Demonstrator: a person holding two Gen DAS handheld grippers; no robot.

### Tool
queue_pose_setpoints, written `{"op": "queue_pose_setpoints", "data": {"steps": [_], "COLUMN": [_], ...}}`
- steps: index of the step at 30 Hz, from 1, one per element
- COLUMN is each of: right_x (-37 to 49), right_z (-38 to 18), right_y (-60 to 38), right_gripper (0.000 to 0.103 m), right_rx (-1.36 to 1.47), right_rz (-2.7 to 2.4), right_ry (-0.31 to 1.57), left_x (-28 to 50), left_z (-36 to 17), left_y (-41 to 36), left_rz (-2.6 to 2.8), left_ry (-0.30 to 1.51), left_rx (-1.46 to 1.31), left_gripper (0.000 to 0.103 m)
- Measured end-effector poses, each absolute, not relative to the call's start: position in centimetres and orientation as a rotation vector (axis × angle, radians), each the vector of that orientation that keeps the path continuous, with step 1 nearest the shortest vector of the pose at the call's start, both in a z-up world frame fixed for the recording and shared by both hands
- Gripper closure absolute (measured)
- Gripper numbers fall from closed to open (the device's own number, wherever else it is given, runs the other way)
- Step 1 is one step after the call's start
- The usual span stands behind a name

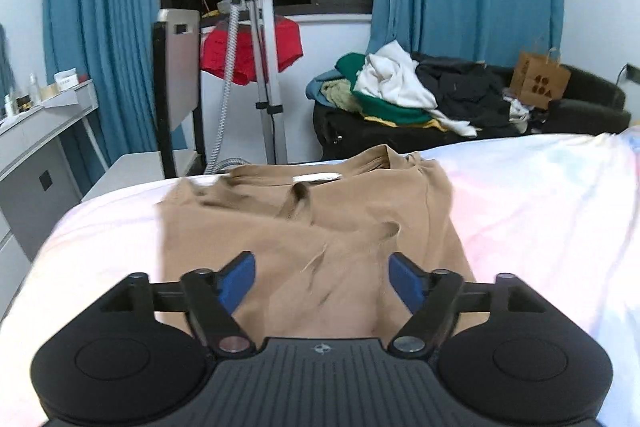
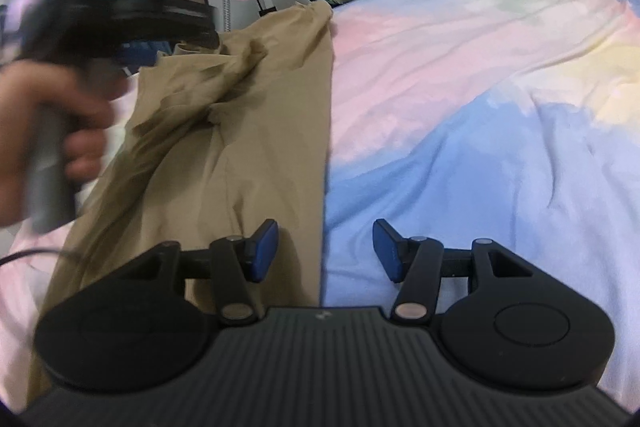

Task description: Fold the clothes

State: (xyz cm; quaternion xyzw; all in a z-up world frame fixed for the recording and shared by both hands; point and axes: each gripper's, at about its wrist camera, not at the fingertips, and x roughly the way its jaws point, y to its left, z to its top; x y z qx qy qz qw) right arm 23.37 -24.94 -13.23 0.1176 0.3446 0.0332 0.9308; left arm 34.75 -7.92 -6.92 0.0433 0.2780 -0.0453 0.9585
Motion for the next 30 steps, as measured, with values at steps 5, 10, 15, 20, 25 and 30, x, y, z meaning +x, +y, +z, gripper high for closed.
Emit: {"op": "queue_pose_setpoints", "data": {"steps": [5,10,15,20,25,30], "right_x": [22.6,20.6,18.1,15.9,16.1,17.1], "right_z": [-12.5,-11.1,-9.8,-9.4,-9.7,-10.7], "right_y": [-23.5,-22.6,-21.7,-20.6,-20.9,-22.0], "right_gripper": [0.048,0.048,0.048,0.048,0.048,0.048], "right_rx": [0.193,0.158,0.124,0.072,0.079,0.157], "right_rz": [0.095,0.123,0.164,0.202,0.183,0.168], "right_ry": [0.692,0.657,0.647,0.637,0.649,0.710], "left_x": [25.1,16.2,10.5,6.5,5.2,4.7], "left_z": [-4.7,-5.5,-8.6,-10.8,-11.0,-11.6], "left_y": [-3.1,1.7,4.9,6.3,6.0,4.1], "left_rz": [-0.072,-0.009,0.043,0.054,0.043,0.057], "left_ry": [0.594,0.689,0.832,0.964,0.983,1.038], "left_rx": [-0.011,-0.136,-0.277,-0.313,-0.269,-0.115], "left_gripper": [0.025,0.024,0.024,0.024,0.025,0.034]}}
